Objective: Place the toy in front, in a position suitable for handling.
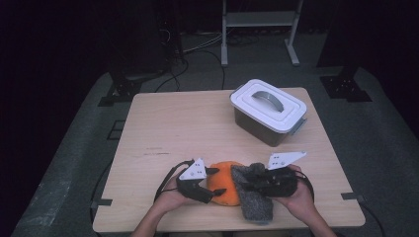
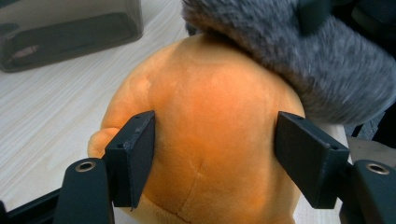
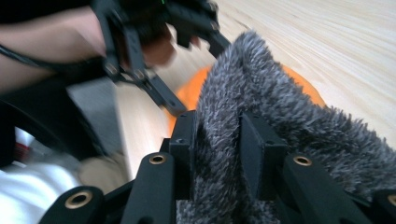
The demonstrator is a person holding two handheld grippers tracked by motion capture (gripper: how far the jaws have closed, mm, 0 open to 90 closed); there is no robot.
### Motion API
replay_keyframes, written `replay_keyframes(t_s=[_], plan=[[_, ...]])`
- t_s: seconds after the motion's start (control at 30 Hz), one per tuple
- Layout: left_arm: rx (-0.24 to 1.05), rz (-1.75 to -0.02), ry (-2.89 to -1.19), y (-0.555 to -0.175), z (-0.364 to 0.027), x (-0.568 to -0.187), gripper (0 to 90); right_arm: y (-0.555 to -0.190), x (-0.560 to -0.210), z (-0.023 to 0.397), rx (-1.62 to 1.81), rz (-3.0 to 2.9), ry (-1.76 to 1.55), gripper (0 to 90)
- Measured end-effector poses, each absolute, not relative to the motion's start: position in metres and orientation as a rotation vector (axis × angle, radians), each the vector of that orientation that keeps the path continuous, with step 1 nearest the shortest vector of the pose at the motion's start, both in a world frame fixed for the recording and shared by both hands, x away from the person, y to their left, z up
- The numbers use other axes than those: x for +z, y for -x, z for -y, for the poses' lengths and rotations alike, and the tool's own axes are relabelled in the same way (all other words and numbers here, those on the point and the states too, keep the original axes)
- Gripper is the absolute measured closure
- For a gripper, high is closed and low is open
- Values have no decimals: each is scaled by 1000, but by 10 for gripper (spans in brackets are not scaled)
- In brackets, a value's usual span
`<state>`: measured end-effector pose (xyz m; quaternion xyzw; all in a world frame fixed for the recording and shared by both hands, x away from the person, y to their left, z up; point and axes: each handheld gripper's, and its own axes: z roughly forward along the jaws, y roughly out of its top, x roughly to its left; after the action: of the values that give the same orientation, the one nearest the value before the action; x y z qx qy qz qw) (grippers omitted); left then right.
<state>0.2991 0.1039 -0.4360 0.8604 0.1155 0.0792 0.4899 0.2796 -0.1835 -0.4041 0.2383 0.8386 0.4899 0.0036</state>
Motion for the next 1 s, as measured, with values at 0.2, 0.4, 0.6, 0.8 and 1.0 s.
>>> replay_keyframes(t_s=[0.2, 0.4, 0.6, 0.8, 1.0], plan=[[191, -323, -2081, -303, -104, -436, 305, -292, -416, 202, 1488, -2595, -859, 694], [180, -368, -2063, -307, -109, -439, 280, -300, -425, 221, 1444, -2586, -978, 701], [212, -396, -2060, -305, -104, -440, 259, -283, -411, 193, 1467, -2578, -820, 685], [221, -407, -2051, -304, -101, -440, 256, -276, -406, 184, 1453, -2556, -739, 688], [195, -376, -2039, -303, -100, -440, 231, -293, -418, 203, 1456, -2558, -868, 667]])
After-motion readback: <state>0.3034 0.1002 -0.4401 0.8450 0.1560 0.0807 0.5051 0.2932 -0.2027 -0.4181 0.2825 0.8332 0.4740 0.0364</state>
